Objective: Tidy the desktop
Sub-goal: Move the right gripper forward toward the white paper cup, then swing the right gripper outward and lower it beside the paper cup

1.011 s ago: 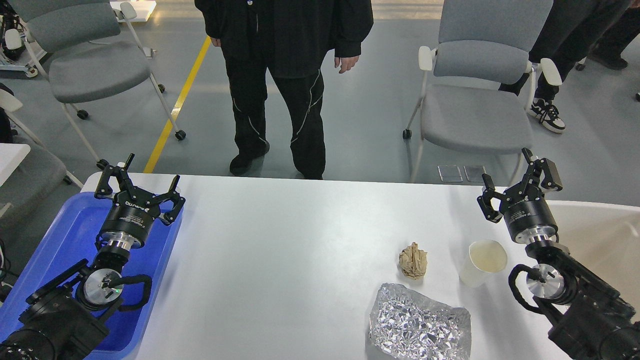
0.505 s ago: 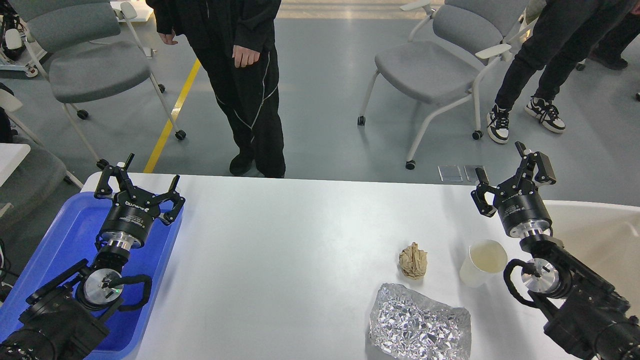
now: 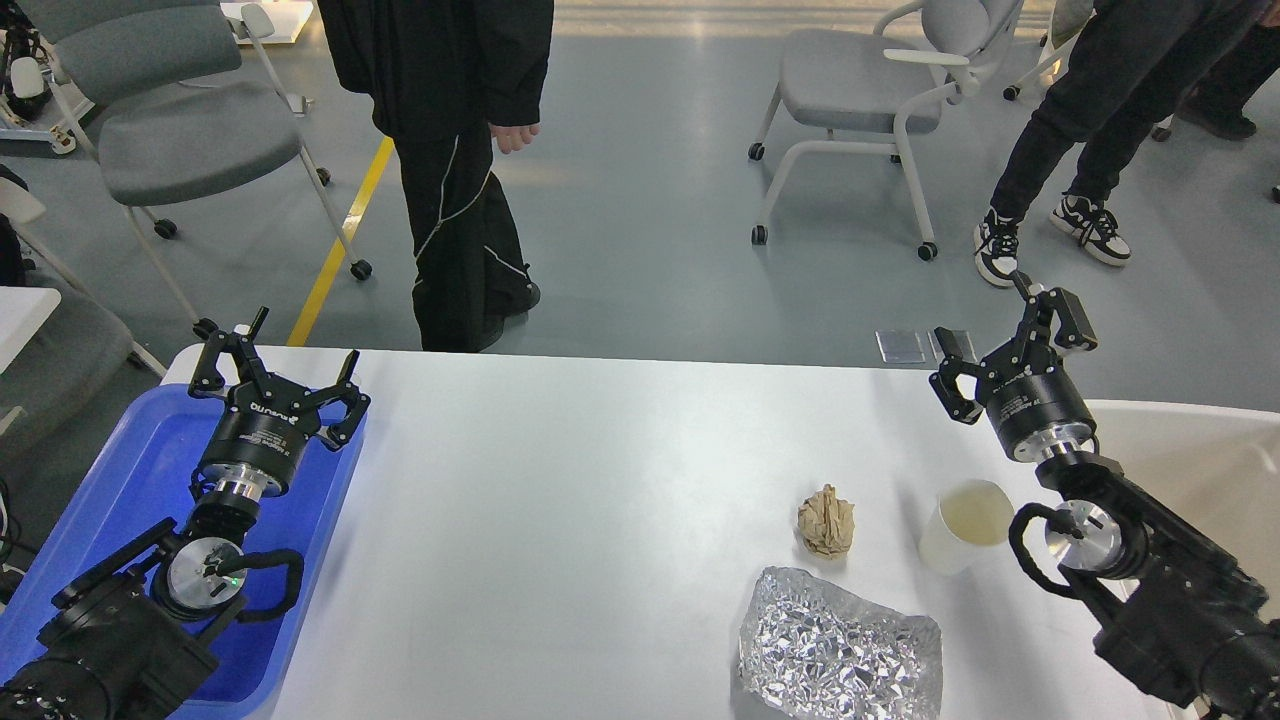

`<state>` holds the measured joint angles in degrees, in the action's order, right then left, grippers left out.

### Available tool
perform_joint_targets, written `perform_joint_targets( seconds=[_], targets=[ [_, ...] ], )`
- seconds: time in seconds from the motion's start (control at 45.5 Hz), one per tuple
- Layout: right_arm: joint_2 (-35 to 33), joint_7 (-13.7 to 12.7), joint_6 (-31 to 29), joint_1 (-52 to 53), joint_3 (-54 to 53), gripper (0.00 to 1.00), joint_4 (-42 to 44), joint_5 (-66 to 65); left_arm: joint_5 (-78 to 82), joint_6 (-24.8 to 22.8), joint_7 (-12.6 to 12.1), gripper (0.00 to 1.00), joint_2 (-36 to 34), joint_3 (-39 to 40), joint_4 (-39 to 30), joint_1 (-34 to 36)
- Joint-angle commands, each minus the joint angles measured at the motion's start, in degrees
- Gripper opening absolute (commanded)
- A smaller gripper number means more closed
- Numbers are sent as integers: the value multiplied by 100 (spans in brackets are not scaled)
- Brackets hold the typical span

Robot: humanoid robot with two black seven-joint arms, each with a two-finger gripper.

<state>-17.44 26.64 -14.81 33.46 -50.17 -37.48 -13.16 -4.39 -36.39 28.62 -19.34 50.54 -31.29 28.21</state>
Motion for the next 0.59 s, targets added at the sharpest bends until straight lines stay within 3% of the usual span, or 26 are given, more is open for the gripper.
perform_joint_targets(
  seconds=[0.0, 0.374, 0.571],
  targets=[
    [-479, -704, 13, 64, 51, 100, -470, 6, 0, 0, -5, 100, 0, 0, 0, 0],
    [-866, -765, 22, 55, 437, 100, -1226, -617, 9, -35, -5, 100, 0, -9, 0, 9],
    [-1077, -1143, 13, 134, 754, 100, -1613, -1461, 9, -26, -5, 100, 0, -9, 0, 9]
  ],
)
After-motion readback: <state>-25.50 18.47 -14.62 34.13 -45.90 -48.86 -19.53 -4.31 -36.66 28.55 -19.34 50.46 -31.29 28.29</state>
